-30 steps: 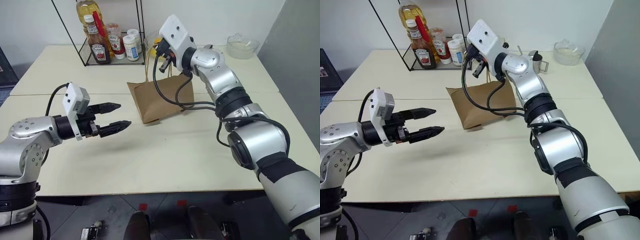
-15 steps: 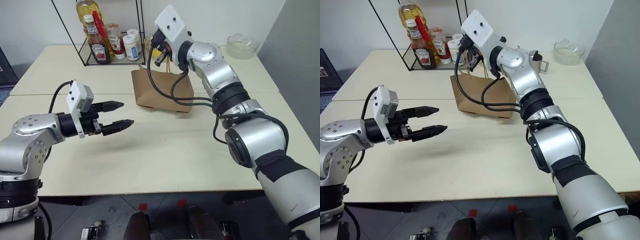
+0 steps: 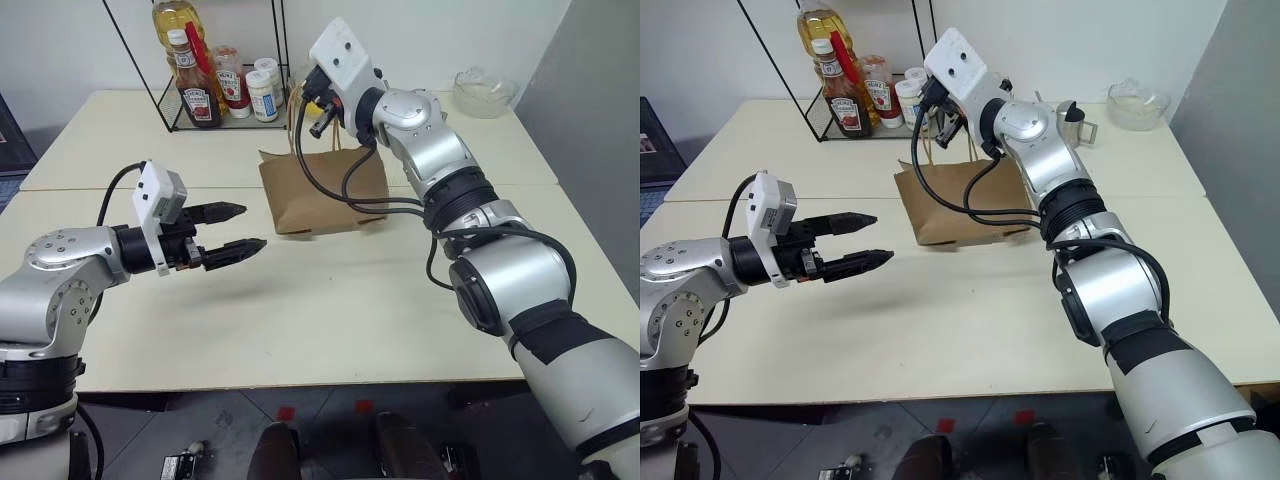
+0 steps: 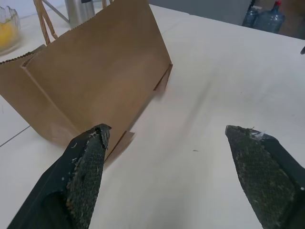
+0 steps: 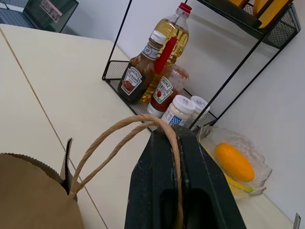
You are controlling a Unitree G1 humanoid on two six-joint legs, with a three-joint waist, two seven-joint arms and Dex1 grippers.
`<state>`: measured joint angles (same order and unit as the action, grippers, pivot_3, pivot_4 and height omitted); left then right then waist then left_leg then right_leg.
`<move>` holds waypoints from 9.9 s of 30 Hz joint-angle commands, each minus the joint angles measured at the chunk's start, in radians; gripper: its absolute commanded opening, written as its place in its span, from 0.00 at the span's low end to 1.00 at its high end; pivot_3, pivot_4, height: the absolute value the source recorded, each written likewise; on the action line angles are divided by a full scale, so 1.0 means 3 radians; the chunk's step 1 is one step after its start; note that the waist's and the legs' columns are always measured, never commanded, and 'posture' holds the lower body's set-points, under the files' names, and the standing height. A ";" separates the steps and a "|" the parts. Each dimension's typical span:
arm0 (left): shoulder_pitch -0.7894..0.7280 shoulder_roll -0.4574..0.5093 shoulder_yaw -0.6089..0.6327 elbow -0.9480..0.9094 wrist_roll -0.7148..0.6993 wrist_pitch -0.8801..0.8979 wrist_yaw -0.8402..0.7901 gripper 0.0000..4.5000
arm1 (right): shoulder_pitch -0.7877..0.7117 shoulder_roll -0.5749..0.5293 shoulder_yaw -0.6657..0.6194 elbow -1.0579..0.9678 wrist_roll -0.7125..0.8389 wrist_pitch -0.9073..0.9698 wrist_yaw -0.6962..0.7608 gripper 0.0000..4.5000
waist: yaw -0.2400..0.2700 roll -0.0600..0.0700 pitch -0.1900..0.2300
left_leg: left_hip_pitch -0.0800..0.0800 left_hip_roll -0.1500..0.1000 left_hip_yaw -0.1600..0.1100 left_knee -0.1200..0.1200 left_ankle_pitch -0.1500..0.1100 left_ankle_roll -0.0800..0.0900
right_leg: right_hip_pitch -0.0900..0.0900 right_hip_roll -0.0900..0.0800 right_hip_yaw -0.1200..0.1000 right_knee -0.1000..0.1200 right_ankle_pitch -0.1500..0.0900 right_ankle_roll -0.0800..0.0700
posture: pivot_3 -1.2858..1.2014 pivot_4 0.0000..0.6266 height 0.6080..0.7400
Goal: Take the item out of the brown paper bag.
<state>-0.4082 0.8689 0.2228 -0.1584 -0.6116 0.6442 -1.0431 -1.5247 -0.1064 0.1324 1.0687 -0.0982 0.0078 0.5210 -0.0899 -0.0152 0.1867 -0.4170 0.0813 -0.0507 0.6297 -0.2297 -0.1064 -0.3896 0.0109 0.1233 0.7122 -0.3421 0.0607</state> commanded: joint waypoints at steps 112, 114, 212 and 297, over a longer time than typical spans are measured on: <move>-0.3337 -0.1286 -0.1295 0.4548 0.2526 -0.2892 -0.1627 0.01 | 0.3806 -0.2357 -0.1895 -0.6757 0.3269 0.4508 0.0381 0.89 | 0.0117 -0.0005 0.0001 | -0.0019 -0.0007 -0.0018 0.0001 0.0002 0.0014 | 0.0008 0.0003 -0.0007 -0.0023 -0.0001 0.0001 | 0.52 0.24 1.00; -0.3246 -0.1260 -0.1312 0.4418 0.2499 -0.2893 -0.1780 0.01 | 0.3839 -0.2394 -0.1888 -0.6744 0.3320 0.4463 0.0357 0.89 | 0.0114 -0.0005 0.0000 | -0.0019 -0.0007 -0.0018 0.0001 0.0002 0.0014 | 0.0008 0.0003 -0.0007 -0.0023 -0.0001 0.0001 | 0.52 0.24 1.00; -0.1628 -0.1278 -0.1763 0.1459 0.1311 -0.2094 -0.1289 0.01 | 0.5518 -0.3231 0.0020 -0.6055 0.0440 0.0304 0.0400 0.89 | 0.0186 -0.0007 -0.0001 | -0.0015 -0.0006 -0.0028 0.0047 0.0001 0.0023 | 0.0030 0.0006 -0.0011 -0.0007 -0.0002 0.0003 | 0.52 0.24 1.00; -0.2626 -0.1398 -0.0887 0.2017 0.0834 -0.1178 -0.0823 0.00 | 0.4801 -0.1863 0.0695 -0.4780 -0.0903 -0.0390 0.0814 0.58 | 0.0196 -0.0010 -0.0003 | 0.0007 -0.0007 -0.0032 0.0047 0.0003 0.0017 | 0.0055 0.0004 -0.0016 -0.0011 -0.0002 0.0003 | 0.52 0.24 1.00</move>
<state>-1.1718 0.4531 -0.0754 0.4988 -0.3315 0.2937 -1.2827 -0.1028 -0.6497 0.3426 -0.3515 -0.3683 -0.1175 0.7489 -0.0312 -0.0182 0.1857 -0.4149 0.0791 -0.0602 0.6439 -0.2286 -0.1012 -0.3731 0.0122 0.1187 0.7089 -0.3427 0.0616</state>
